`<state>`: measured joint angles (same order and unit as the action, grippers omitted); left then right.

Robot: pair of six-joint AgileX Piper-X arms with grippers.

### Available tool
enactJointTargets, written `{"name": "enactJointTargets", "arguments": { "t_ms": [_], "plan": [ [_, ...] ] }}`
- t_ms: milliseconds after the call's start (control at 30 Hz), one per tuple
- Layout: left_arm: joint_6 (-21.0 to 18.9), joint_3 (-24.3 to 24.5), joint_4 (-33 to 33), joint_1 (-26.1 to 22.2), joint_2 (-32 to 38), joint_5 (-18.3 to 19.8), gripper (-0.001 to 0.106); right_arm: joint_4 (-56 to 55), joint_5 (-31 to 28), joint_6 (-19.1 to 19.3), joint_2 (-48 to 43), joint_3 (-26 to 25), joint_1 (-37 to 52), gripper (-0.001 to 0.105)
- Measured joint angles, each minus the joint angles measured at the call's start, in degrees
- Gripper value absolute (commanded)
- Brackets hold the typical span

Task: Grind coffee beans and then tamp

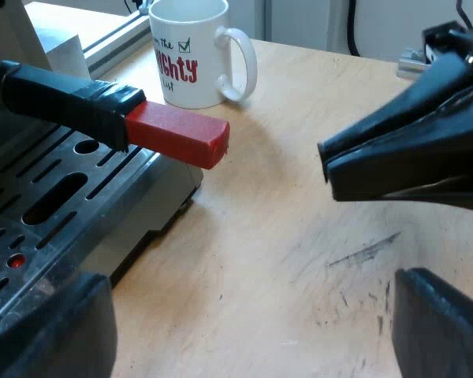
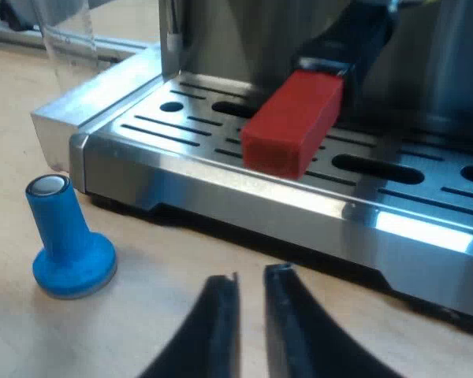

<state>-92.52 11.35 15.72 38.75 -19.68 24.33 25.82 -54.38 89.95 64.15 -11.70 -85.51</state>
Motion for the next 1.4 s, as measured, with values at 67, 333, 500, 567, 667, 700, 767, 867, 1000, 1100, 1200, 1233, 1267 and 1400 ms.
{"name": "enactJointTargets", "arguments": {
  "t_ms": [67, 333, 500, 567, 667, 700, 767, 867, 1000, 1100, 1200, 1233, 1267, 1400],
  "plan": [
    [0.0, 0.0, 0.0, 0.0, 0.0, 0.0, 0.073, 2.0, -0.1, 0.0, 2.1, -0.8, 0.0, 0.0],
    [0.0, 0.0, 0.0, 0.0, 0.0, 0.0, 0.073, 3.6, -2.5, -0.3, 6.6, -3.0, 0.0, 0.0],
    [0.0, 0.0, 0.0, 0.0, 0.0, 0.0, 0.073, 5.1, -3.0, -0.3, 7.5, -3.0, 0.0, 0.0],
    [0.0, 0.0, 0.0, 0.0, 0.0, 0.0, 0.073, 7.1, -3.3, -0.3, 7.9, -3.0, 1.0, 0.0],
    [0.0, 0.0, 0.0, 0.0, 0.0, 0.0, 0.073, 10.1, -3.3, -0.3, 8.9, -3.0, 3.4, 0.0],
    [0.0, 0.0, 0.0, 0.0, 0.0, 0.0, 0.073, 11.2, -2.6, -0.4, 9.4, -3.0, 4.4, 0.0],
    [0.0, 0.0, 0.0, 0.0, 0.0, 0.0, 0.073, 12.1, -0.9, -0.4, 10.0, -3.2, 5.3, 0.0],
    [0.0, 0.0, 0.0, 0.0, 0.0, 0.0, 0.073, 12.1, -0.1, -0.4, 11.5, -4.2, 6.1, 0.0],
    [0.0, 0.0, 0.0, 0.0, 0.0, 0.0, 0.073, 12.1, 0.6, -0.4, 13.3, -6.8, 7.8, 0.0],
    [0.0, 0.0, 0.0, 0.0, 0.0, 0.0, 0.073, 12.1, 1.5, -0.4, 14.7, -7.9, 8.6, 0.0],
    [0.0, 0.0, 0.0, 0.0, 0.0, 0.0, 0.073, 12.3, 2.3, -0.4, 14.9, -8.3, 8.9, 0.0],
    [0.0, 0.0, 0.0, 0.0, 0.0, 0.0, 0.073, 12.3, 2.2, -0.4, 14.9, -8.3, 8.9, 0.0],
    [0.0, 0.0, 0.0, 0.0, 0.0, 0.0, 0.073, 12.3, 2.1, -0.4, 14.9, -8.3, 8.9, 0.0],
    [0.0, 0.0, 0.0, 0.0, 0.0, 0.0, 0.073, 12.2, 0.9, -0.4, 14.9, -8.3, 8.9, 0.0]
  ]
}}
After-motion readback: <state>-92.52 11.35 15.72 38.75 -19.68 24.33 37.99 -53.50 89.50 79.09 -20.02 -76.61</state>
